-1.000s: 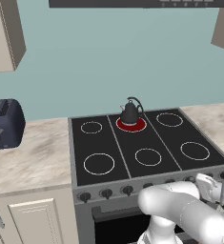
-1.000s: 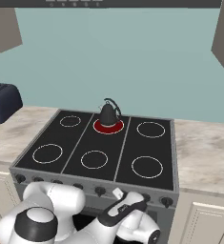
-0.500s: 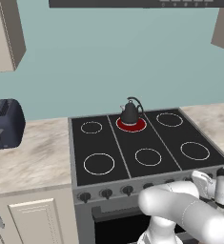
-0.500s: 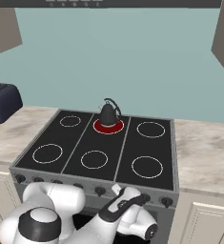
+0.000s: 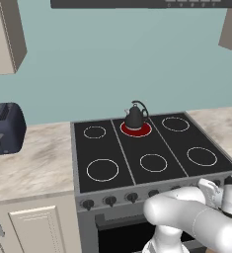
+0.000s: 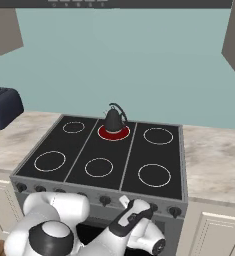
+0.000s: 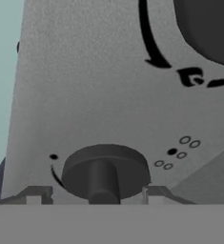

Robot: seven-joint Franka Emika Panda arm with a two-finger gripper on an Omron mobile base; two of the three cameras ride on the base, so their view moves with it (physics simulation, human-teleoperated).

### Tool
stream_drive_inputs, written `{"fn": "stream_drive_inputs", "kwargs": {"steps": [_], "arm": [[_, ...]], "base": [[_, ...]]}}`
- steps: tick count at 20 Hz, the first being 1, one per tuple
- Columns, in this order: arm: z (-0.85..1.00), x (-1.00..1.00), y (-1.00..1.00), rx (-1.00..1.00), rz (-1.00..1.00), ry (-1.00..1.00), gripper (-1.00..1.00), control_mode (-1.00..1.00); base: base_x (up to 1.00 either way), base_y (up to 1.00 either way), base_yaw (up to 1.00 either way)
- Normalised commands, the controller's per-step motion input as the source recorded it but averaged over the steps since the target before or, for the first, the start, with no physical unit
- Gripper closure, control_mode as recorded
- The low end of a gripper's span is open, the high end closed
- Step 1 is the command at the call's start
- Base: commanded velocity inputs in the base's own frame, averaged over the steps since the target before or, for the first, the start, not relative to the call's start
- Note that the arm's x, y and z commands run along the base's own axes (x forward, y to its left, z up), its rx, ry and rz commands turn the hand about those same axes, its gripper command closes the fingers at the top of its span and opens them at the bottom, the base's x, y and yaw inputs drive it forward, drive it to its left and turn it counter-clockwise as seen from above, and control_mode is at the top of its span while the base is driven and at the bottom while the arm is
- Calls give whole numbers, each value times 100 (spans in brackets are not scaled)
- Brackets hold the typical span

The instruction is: Lower the heat of the kettle.

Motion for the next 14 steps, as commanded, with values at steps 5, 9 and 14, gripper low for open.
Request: {"fn": "stream_drive_inputs", "kwargs": {"steps": [5, 9, 14], "arm": [[0, 13, -5, 5, 0, -2, -100, -100], [0, 13, 0, 1, 0, 0, 100, -100], [0, 16, 0, 2, 0, 0, 100, -100]], "base": [[0, 0, 0], [0, 0, 0], [0, 0, 0]]}}
